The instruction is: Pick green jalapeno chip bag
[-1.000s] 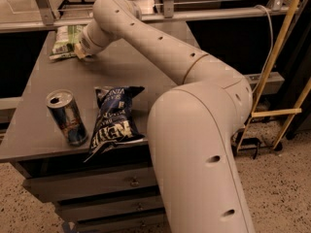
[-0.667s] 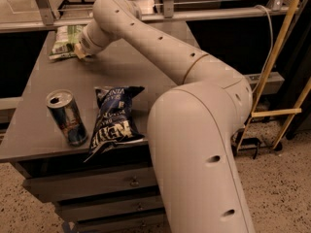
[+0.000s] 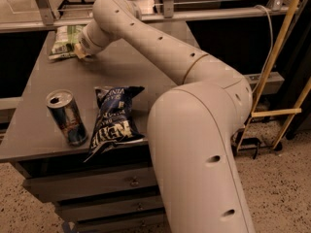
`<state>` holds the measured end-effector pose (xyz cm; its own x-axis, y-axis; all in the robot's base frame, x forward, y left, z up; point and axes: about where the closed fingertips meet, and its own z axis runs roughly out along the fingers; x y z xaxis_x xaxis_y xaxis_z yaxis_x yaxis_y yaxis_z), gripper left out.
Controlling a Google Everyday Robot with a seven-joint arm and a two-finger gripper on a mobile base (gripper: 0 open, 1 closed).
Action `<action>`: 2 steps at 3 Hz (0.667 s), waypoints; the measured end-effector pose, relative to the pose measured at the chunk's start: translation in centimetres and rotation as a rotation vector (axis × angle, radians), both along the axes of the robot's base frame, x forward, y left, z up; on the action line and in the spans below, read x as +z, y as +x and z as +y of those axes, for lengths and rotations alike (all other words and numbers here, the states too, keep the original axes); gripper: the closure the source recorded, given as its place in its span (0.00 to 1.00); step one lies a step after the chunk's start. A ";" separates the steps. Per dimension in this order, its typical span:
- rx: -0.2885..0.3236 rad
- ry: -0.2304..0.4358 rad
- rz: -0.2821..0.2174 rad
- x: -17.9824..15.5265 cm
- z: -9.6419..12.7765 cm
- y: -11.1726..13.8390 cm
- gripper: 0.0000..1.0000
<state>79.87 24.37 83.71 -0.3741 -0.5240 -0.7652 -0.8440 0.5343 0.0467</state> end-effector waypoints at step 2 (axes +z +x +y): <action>0.000 0.000 0.000 0.0 0.0 0.0 1.00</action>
Offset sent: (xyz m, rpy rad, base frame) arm -0.0749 0.0368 0.1176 0.0399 -0.3291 0.2201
